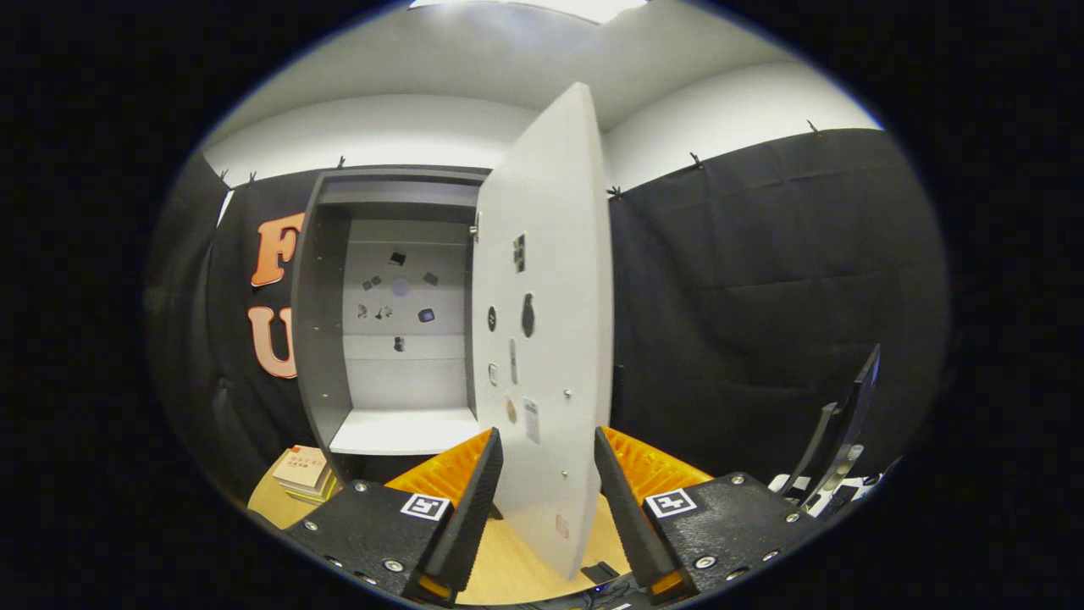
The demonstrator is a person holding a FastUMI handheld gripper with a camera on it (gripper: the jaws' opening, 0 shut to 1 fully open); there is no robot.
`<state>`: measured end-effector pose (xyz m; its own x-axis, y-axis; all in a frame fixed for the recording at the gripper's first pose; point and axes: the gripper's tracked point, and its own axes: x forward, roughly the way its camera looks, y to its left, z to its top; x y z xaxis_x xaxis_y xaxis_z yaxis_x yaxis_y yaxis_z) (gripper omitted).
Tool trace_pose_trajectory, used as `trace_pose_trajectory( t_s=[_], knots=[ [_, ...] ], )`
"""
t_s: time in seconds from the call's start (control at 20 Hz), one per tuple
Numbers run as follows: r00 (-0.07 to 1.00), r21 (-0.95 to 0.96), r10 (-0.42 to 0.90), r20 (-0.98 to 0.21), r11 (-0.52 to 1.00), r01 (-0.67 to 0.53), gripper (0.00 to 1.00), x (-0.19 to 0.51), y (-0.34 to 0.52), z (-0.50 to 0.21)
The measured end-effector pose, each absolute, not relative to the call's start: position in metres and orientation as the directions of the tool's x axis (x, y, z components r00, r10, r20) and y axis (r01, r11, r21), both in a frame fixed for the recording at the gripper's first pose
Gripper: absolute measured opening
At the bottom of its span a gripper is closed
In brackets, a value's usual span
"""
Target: Open the shoe cabinet door, grab the shoes and put them into the shoe cabinet, then close the shoe cabinet door.
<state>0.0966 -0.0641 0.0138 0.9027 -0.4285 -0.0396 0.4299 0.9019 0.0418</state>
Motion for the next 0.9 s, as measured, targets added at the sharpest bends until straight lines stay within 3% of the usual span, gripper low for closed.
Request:
trace_pose_trajectory(
  t_s=[0.9],
  knots=[
    [0.985,0.057,-0.169,0.018,0.984,0.168,0.70,0.148,0.057,0.041]
  ],
)
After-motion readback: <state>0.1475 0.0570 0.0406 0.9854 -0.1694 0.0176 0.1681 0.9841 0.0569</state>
